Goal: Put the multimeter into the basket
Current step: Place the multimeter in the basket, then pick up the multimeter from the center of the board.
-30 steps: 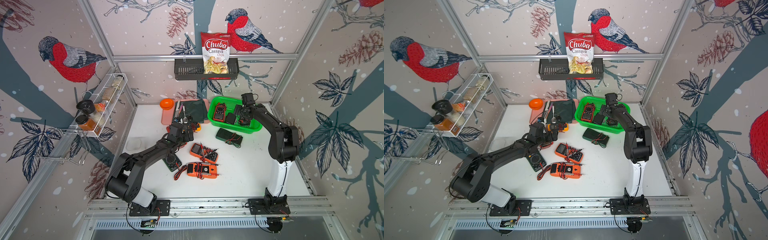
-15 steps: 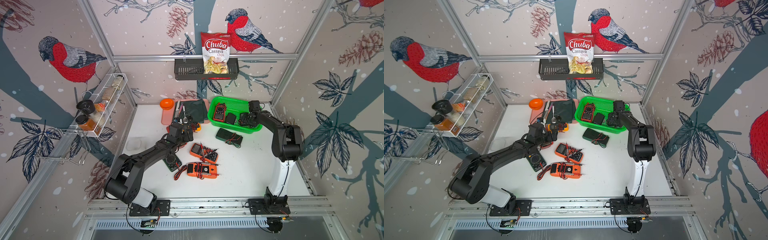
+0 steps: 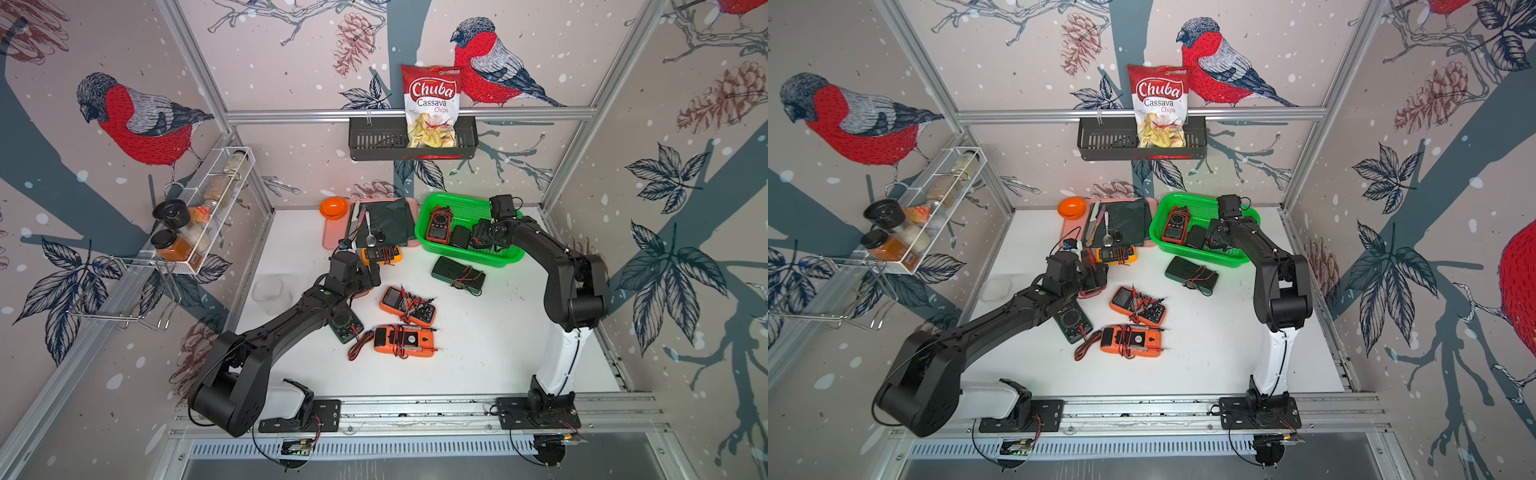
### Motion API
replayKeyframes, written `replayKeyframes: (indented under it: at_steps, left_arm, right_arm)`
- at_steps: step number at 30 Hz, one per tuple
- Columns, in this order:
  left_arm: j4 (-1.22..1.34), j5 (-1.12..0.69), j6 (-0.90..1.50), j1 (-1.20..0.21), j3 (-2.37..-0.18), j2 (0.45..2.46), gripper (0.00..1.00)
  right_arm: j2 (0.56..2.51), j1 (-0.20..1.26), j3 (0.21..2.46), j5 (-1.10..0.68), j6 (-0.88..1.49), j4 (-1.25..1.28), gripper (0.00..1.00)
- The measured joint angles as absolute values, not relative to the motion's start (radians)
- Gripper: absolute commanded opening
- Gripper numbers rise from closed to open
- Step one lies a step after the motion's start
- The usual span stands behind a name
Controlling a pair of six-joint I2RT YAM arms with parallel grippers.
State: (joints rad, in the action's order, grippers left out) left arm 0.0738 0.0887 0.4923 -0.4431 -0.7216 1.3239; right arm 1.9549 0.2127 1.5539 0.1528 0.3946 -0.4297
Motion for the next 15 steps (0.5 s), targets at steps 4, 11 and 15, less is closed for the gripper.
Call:
replayKeyframes:
  at_steps: [4, 11, 15]
  left_arm:
    - [0.039, 0.081, 0.526, -0.443, -0.662, 1.244, 0.98]
    - [-0.015, 0.07, 0.606, -0.443, -0.529, 1.107, 0.98]
    - [-0.021, 0.072, 0.654, -0.443, -0.459, 1.035, 0.98]
  right_arm:
    - [1.856, 0.299, 1.507, 0.203, 0.37, -0.436, 0.93]
    - [1.682, 0.586, 1.345, 0.226, 0.272, -0.445, 1.0]
    - [1.631, 0.741, 1.258, 0.196, 0.176, -0.448, 1.0]
